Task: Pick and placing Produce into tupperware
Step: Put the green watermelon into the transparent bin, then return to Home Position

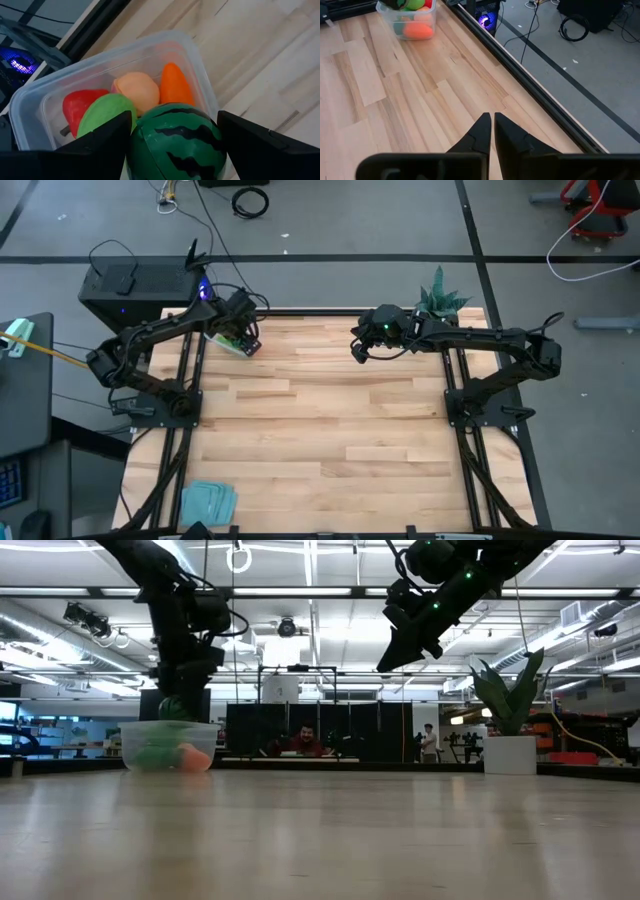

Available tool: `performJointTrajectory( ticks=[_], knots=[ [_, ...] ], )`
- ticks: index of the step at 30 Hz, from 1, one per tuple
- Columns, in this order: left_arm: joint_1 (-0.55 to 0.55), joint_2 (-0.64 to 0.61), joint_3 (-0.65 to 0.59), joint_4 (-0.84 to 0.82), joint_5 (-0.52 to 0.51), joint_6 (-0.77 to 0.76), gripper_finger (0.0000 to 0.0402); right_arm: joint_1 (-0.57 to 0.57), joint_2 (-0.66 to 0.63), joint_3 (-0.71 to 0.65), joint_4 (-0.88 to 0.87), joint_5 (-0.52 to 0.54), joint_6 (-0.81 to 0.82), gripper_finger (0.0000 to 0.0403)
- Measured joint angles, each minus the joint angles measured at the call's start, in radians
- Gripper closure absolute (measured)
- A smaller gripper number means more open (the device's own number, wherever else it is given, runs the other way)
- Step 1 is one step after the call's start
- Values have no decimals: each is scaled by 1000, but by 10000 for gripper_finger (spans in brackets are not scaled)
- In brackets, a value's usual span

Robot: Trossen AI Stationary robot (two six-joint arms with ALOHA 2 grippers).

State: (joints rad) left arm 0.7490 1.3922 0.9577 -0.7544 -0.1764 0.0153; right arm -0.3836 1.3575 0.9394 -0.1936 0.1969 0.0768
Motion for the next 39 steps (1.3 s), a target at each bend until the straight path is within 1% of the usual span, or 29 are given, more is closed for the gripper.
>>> performJointTrajectory(
  ticks=[3,22,25,28,33,35,37,39],
  knots=[
    [1,0,0,7,0,-4,101,0,0,0,0,0,0,373],
    [1,0,0,11,0,-3,98,0,0,0,0,0,0,373],
    [1,0,0,11,-26,-3,95,0,0,0,0,0,0,373],
    [1,0,0,11,-30,-3,77,0,0,0,0,0,0,373],
    [0,0,0,11,-32,-1,16,0,0,0,0,0,0,373],
    [0,0,0,10,-35,-3,6,0,0,0,0,0,0,373],
    [-1,-2,0,10,-36,-3,14,0,0,0,0,0,0,373],
    [-3,-11,0,10,-38,-4,35,0,0,0,0,0,0,373]
  ],
)
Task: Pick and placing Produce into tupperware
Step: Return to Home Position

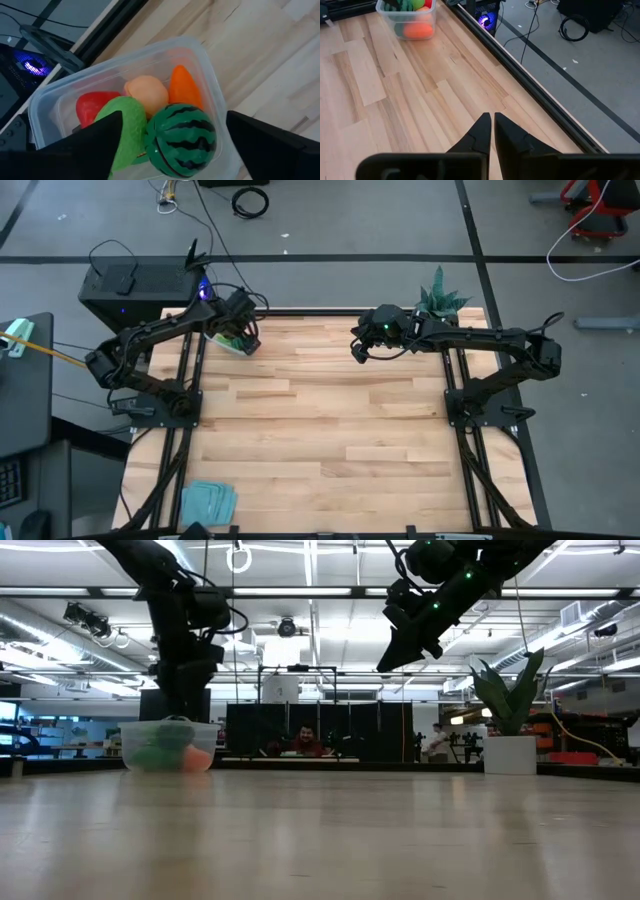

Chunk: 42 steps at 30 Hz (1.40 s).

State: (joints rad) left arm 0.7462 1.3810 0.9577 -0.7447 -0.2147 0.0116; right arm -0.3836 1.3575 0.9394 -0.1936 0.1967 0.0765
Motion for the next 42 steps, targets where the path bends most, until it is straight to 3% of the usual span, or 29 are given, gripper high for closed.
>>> performJointTrajectory(
  ticks=[5,14,16,23,27,32,42],
  knots=[
    [-12,-1,38,-70,-1,3,126,0,0,0,0,0,0,373],
    [-73,-3,132,-73,-1,109,355,0,0,0,0,0,0,373],
    [-93,-3,152,-65,-1,111,389,0,0,0,0,0,0,373],
    [-169,-83,187,-64,-1,139,383,0,0,0,0,0,0,373],
    [-211,-180,191,-61,-2,132,395,0,0,0,0,0,0,373],
    [-273,-316,190,-61,-2,99,383,0,0,0,2,0,0,373],
    [-427,-563,65,-3,-1,2,385,7,0,0,8,-4,61,373]
  ],
)
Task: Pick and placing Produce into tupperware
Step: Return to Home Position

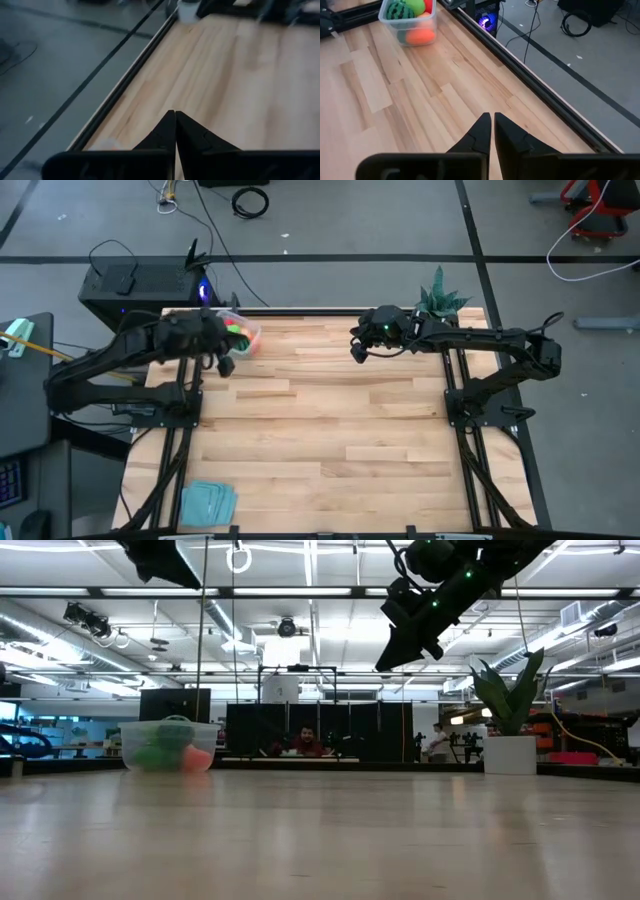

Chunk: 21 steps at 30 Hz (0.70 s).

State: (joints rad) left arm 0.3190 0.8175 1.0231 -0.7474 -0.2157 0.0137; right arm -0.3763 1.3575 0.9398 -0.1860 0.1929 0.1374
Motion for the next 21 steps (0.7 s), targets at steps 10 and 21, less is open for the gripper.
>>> performJointTrajectory(
  ticks=[10,21],
  knots=[
    [-180,-151,-165,198,2,-23,386,0,0,0,38,-26,-66,377],
    [-300,-271,-328,337,2,-29,385,105,-157,0,94,-192,-300,400]
  ],
)
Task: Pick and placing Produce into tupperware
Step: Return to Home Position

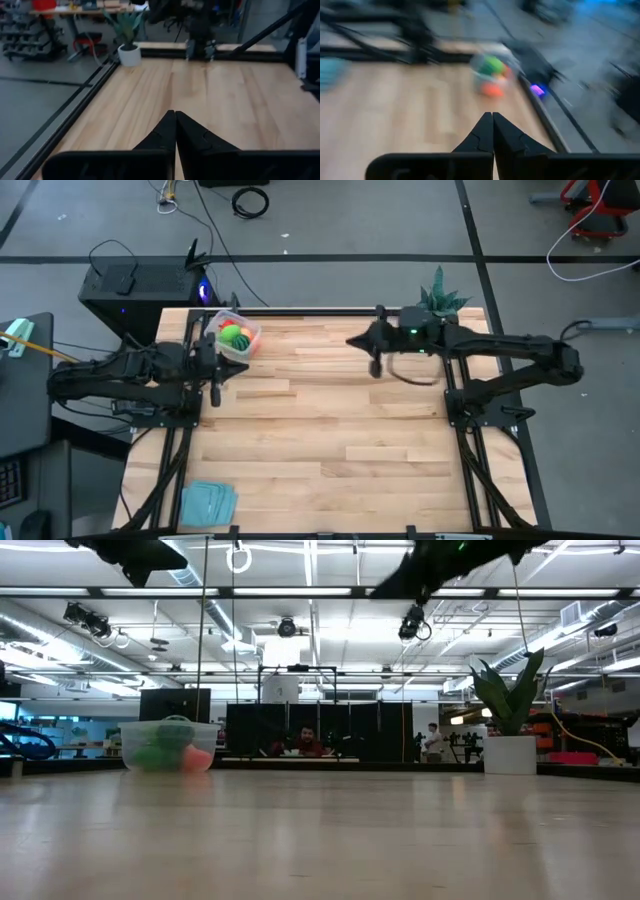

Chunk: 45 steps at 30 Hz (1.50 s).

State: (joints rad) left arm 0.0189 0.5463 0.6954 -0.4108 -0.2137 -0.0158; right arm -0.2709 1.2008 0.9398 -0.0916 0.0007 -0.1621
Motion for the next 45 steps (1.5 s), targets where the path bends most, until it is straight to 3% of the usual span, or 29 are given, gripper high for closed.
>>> performJointTrajectory(
  ticks=[6,10,24,31,41,45],
  knots=[
    [-33,-78,-123,129,-2,26,394,17,-156,-1,-70,-364,-30,400],
    [-34,-113,-171,139,-4,24,385,24,-249,-30,-64,-495,-58,397],
    [-34,-291,-341,206,-3,25,391,-31,-735,-354,-49,-503,-45,396],
    [-34,-391,-430,273,-3,37,384,-47,-955,-434,-54,-472,-44,399],
    [-34,-490,-493,311,-3,80,388,-48,-1189,-521,-103,-454,-33,396],
    [-34,-518,-527,313,-3,81,381,-47,-1200,-527,-116,-451,-33,397]
  ],
)
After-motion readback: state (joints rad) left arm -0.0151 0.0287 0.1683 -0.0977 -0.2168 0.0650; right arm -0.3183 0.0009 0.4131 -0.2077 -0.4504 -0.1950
